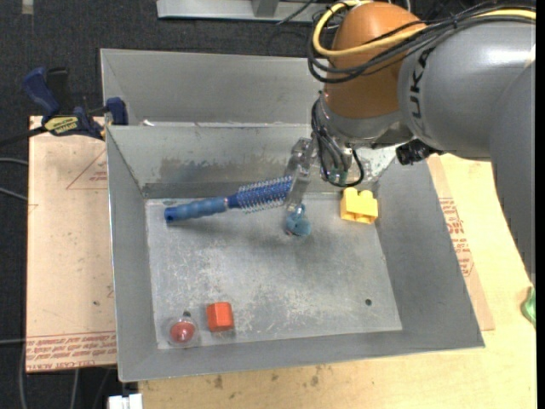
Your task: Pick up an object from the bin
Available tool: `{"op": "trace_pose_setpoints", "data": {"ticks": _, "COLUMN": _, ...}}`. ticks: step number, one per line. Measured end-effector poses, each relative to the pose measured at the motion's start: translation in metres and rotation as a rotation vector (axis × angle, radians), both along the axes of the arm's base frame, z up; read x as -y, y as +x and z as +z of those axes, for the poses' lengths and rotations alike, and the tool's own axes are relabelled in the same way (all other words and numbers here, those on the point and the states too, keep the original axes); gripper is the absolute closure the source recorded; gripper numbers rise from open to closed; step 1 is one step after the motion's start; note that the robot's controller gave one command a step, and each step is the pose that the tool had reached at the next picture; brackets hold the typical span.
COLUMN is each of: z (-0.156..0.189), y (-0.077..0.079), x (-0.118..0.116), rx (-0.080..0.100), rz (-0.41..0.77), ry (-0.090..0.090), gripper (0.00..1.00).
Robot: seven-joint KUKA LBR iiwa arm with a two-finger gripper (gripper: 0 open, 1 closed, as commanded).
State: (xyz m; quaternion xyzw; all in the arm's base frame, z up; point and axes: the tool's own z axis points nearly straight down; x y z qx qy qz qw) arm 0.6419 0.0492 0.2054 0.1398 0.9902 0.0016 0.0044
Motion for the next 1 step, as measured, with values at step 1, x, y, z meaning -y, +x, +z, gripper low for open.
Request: {"op": "trace_pose_setpoints", "data": {"ticks": 1, "z": 0.0322, "y": 0.0135, "x": 0.0132, "rx": -0.003, "rz": 0.107, "ry": -0.003, "gripper": 1.0}}
